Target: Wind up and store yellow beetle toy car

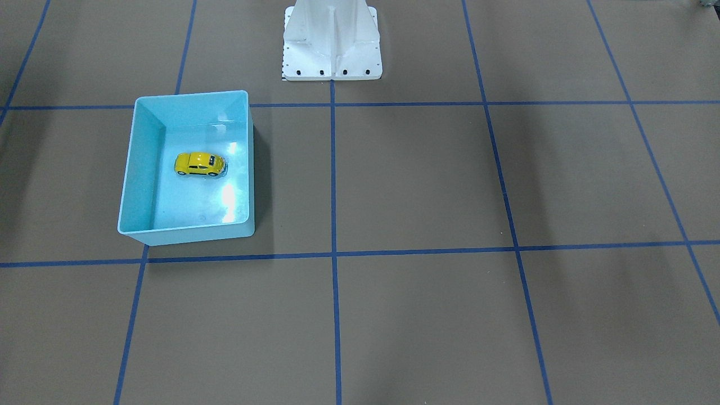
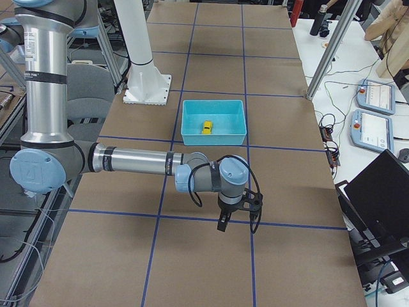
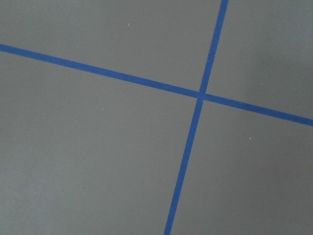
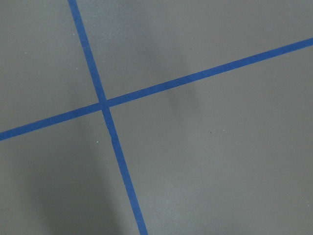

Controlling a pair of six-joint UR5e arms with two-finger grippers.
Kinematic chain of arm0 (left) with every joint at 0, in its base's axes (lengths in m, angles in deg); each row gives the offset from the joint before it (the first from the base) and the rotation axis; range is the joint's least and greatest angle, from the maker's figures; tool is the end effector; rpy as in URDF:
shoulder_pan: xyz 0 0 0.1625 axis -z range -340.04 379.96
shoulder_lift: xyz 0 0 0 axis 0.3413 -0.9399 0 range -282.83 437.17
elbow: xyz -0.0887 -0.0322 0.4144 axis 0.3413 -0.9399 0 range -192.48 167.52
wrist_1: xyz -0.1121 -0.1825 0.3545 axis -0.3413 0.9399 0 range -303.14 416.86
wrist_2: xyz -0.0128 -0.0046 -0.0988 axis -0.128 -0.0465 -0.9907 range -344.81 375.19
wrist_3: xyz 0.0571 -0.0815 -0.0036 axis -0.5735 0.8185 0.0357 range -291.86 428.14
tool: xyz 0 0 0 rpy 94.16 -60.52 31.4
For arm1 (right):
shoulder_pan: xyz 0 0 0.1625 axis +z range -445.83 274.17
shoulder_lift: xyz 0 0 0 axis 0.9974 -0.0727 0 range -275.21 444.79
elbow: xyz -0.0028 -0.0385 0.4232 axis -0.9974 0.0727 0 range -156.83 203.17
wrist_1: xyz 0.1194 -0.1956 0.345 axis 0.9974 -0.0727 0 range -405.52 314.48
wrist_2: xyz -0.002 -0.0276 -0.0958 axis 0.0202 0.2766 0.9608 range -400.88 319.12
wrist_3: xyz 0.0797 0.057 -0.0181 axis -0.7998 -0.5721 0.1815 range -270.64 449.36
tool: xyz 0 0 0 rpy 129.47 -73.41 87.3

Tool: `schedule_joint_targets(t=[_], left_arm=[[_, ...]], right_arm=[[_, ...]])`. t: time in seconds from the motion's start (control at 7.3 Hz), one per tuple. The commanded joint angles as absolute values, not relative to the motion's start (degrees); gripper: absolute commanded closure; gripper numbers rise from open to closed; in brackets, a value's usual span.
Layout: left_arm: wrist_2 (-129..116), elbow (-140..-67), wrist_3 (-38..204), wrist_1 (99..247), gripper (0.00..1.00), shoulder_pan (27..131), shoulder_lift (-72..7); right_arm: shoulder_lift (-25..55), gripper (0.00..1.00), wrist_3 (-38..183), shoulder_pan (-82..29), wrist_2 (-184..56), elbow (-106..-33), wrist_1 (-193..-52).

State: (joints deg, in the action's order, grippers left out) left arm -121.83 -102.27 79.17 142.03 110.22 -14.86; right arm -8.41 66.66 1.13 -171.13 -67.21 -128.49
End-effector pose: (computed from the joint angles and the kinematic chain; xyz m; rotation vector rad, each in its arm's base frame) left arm -0.0627 -0.5028 0.6478 -0.1265 0.8139 -0.2075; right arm 0.0438 -0.4760 0.6746 -0.0881 -0.7030 0.3029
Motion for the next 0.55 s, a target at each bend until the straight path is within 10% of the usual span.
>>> schedule_joint_targets(t=[0.0, 0.41], left_arm=[[-121.83, -102.39, 79.31, 142.03, 0.0, 110.22, -14.86], [-121.83, -102.39, 79.31, 142.03, 0.0, 110.22, -14.86]], right_arm=[[-8.2, 0.0, 66.33, 1.1, -172.87, -67.79, -128.48], [-6.62, 0.0, 66.42, 1.18, -175.26, -69.36, -129.36]])
